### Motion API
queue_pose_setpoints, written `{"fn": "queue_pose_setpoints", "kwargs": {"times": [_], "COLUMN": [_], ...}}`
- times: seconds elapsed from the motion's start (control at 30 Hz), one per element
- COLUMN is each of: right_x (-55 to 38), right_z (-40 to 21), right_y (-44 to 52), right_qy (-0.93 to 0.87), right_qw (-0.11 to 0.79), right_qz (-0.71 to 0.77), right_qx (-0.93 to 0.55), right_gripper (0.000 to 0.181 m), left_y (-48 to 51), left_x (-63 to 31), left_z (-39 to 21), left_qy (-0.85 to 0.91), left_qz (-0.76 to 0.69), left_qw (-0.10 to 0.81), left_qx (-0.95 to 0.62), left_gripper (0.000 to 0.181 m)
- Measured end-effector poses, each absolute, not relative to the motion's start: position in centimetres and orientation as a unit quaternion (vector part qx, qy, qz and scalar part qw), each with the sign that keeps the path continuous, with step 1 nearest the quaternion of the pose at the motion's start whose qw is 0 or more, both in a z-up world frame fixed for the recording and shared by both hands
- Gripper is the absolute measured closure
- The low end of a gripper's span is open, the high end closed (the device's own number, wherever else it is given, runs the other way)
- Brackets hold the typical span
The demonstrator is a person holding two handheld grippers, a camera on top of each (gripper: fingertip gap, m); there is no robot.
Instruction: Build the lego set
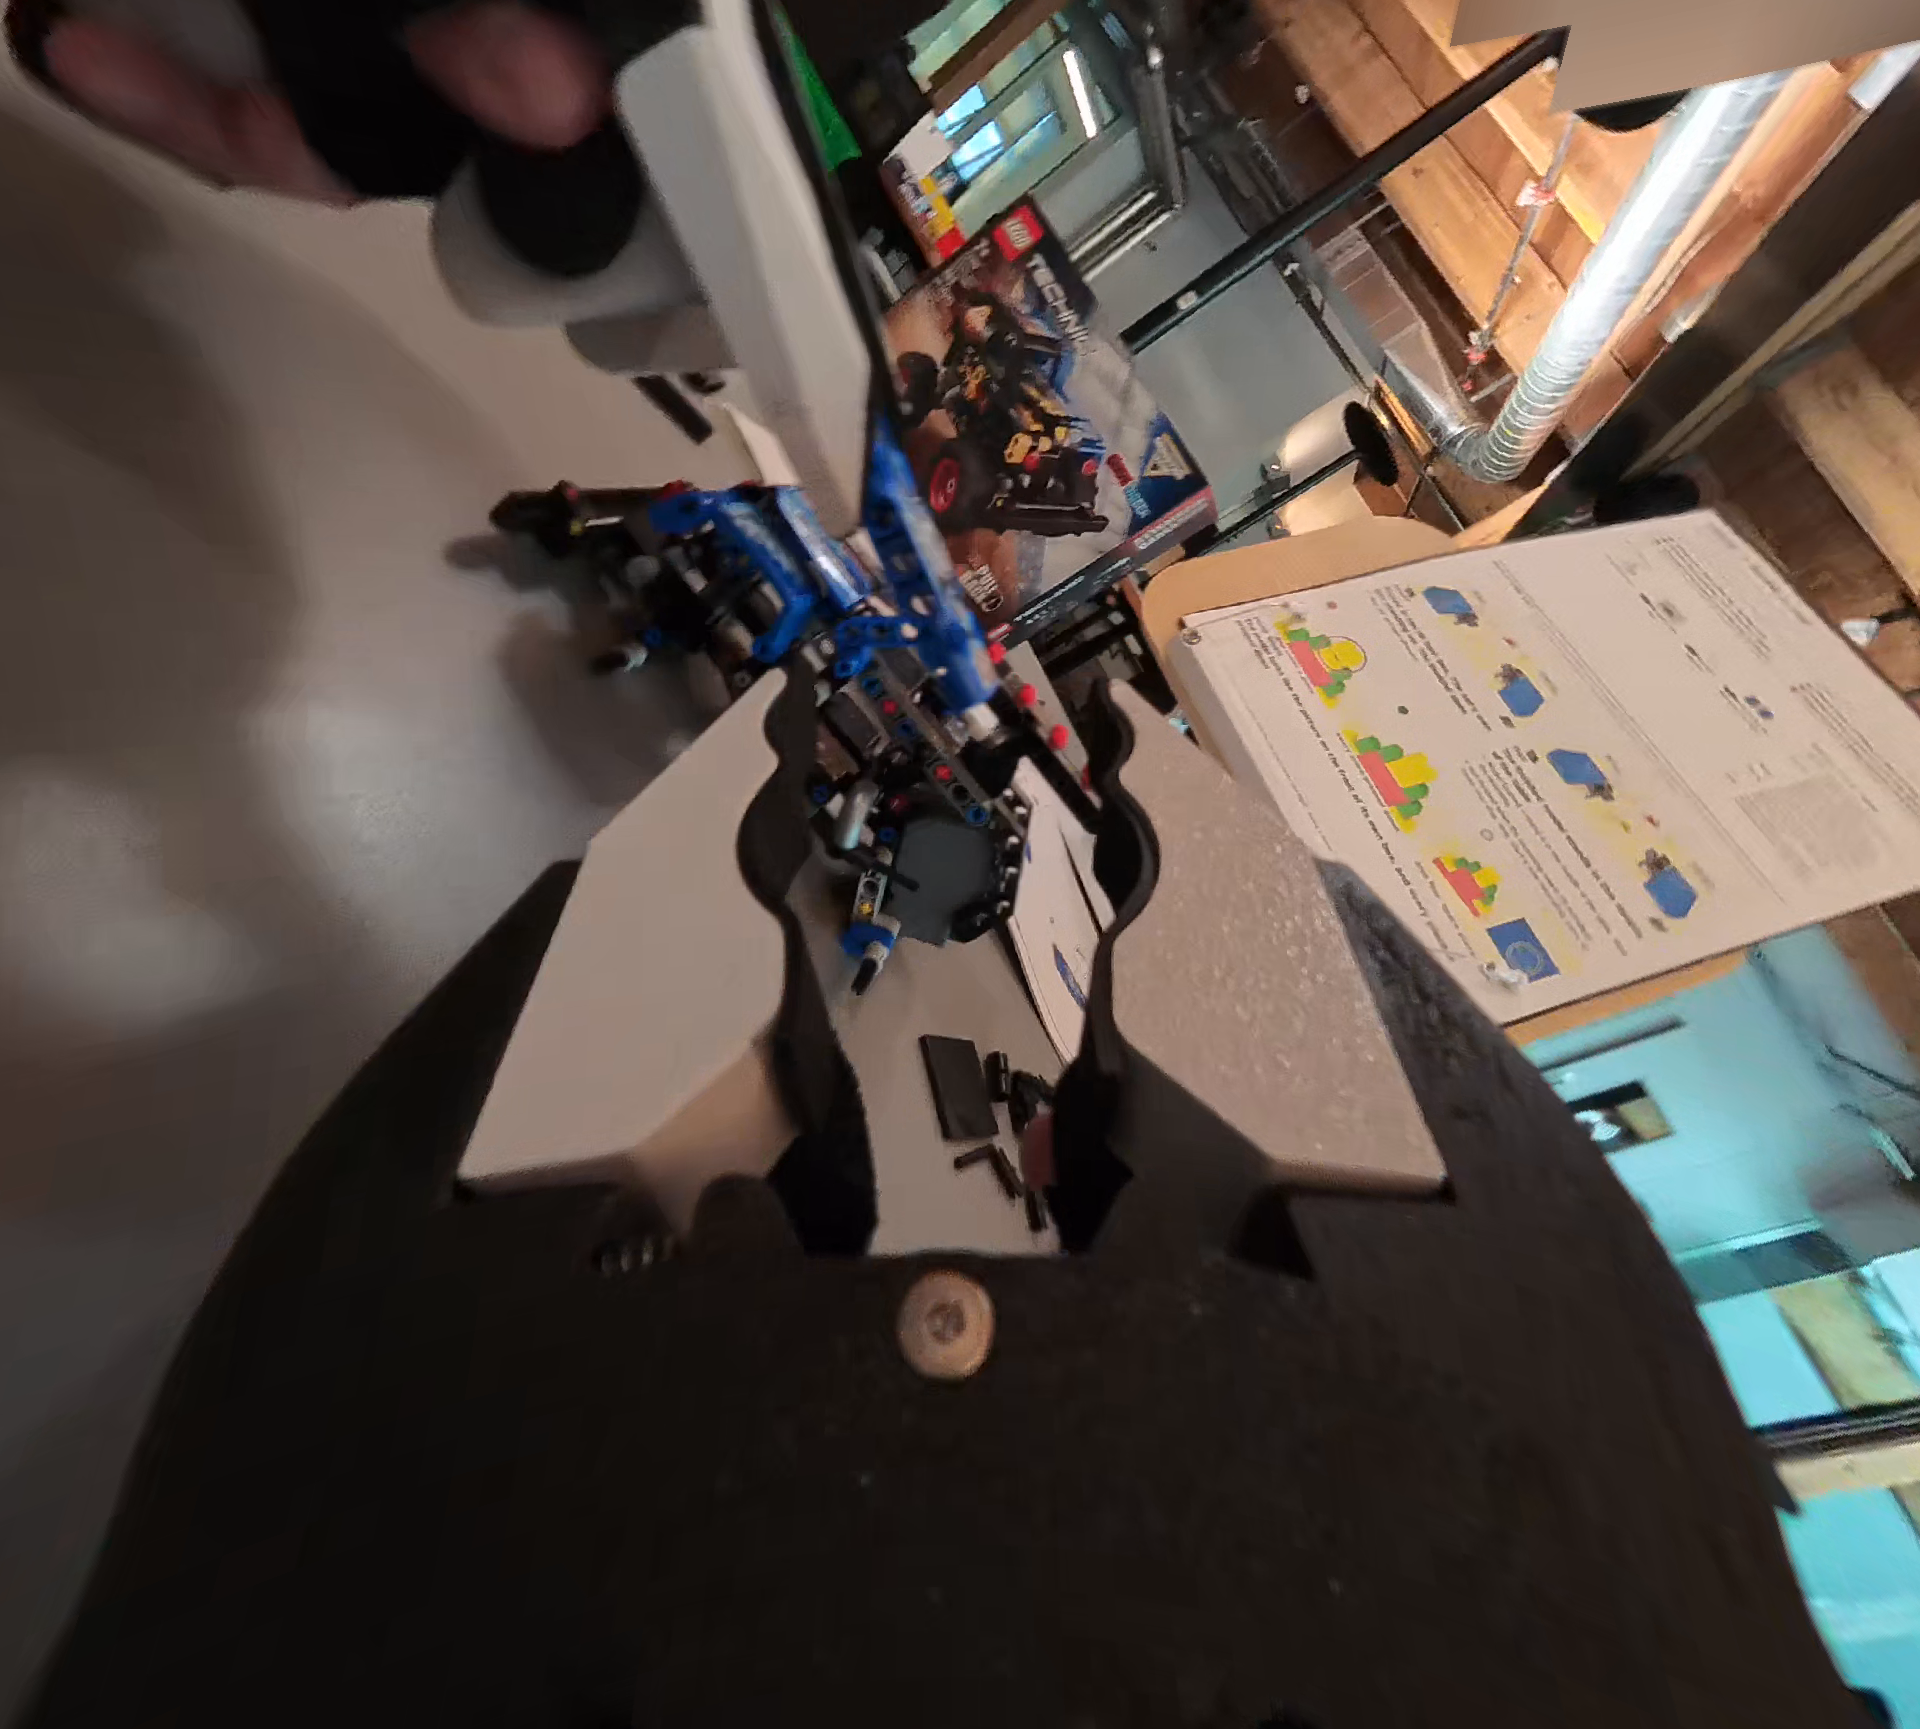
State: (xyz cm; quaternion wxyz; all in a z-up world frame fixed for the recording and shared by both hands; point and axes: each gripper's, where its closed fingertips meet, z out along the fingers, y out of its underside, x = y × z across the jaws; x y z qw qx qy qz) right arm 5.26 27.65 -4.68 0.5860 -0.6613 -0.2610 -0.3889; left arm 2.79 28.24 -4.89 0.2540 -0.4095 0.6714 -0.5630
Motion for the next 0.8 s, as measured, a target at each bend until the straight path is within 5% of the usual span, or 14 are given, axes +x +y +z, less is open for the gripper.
{"fn": "queue_pose_setpoints", "kwargs": {"times": [0.8], "right_x": [5.1], "right_z": [-7.0], "right_y": [29.0], "right_qy": [-0.365], "right_qw": [0.492], "right_qz": [-0.477], "right_qx": [-0.631], "right_gripper": [0.137], "left_y": [27.6], "left_x": [3.6], "left_z": [-5.5], "left_qy": [0.677], "left_qz": [-0.522], "left_qw": [0.267], "left_qx": [-0.446], "left_gripper": [0.158]}}
